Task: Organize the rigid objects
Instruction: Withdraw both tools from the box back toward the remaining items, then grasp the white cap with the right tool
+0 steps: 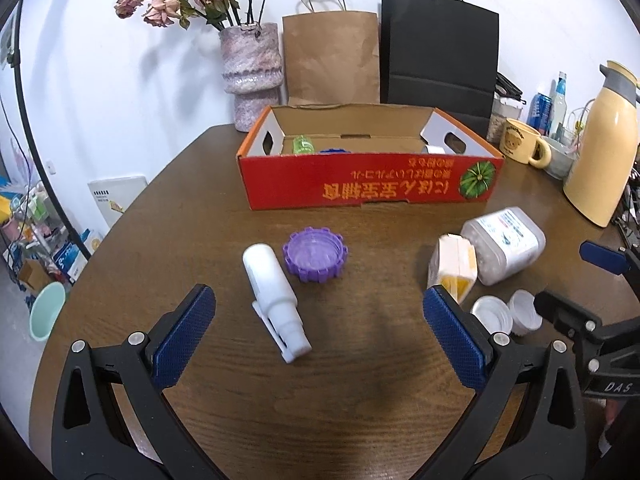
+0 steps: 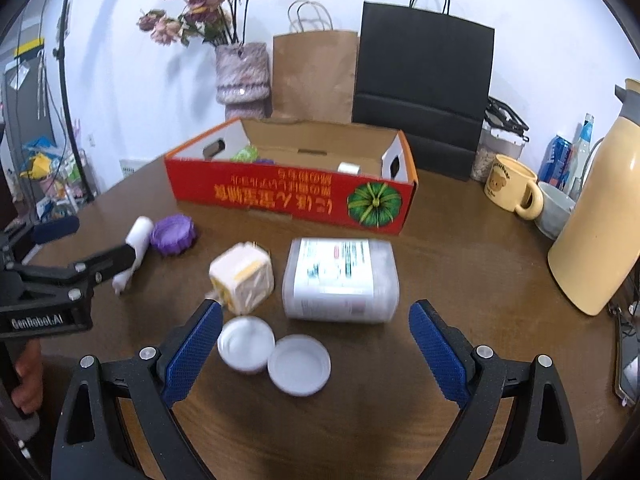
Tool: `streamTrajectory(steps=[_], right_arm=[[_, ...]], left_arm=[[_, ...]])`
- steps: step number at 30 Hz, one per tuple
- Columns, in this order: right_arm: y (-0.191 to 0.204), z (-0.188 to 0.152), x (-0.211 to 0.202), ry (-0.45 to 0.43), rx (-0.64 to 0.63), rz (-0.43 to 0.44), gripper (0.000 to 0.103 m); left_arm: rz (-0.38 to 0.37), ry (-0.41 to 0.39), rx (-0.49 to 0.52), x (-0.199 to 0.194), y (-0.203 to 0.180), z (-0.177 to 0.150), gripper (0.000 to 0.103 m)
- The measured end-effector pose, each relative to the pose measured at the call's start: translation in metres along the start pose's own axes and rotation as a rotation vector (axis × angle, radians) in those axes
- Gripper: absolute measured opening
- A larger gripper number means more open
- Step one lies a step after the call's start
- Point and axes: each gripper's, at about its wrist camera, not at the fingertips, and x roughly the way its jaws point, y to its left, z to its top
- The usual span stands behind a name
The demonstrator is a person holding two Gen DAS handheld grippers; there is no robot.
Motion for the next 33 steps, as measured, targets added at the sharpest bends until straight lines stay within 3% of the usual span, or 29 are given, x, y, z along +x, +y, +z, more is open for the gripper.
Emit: streamTrajectory(steps=[11, 19, 24, 28, 33], right_arm=[[-0.001, -0.028, 0.017, 0.138, -0.04, 0.002, 0.097], [-0.001, -0.028, 0.032, 0.178, -0.046, 0.011, 0.097], [-0.001, -0.026, 0.04, 0.194, -0.04, 0.053, 0.078], [-0.001, -0.025, 0.04, 0.183, -0.033, 0.083, 0.045], [0.0, -0.024, 0.031, 0.137, -0.027, 0.062, 0.045]], left_arm=[[-0.011, 0.037, 0.016, -0.002, -0.005, -0.017, 0.103], [-0.016, 0.063, 0.0, 0.003, -0.002, -0.018, 0.103], [-0.017, 0.069, 0.004, 0.005, -0.003, -0.019, 0.103], [-0.017, 0.072, 0.005, 0.005, -0.003, -0.018, 0.103], [-0.015, 0.073, 0.007, 0.006, -0.004, -0.019, 0.103]])
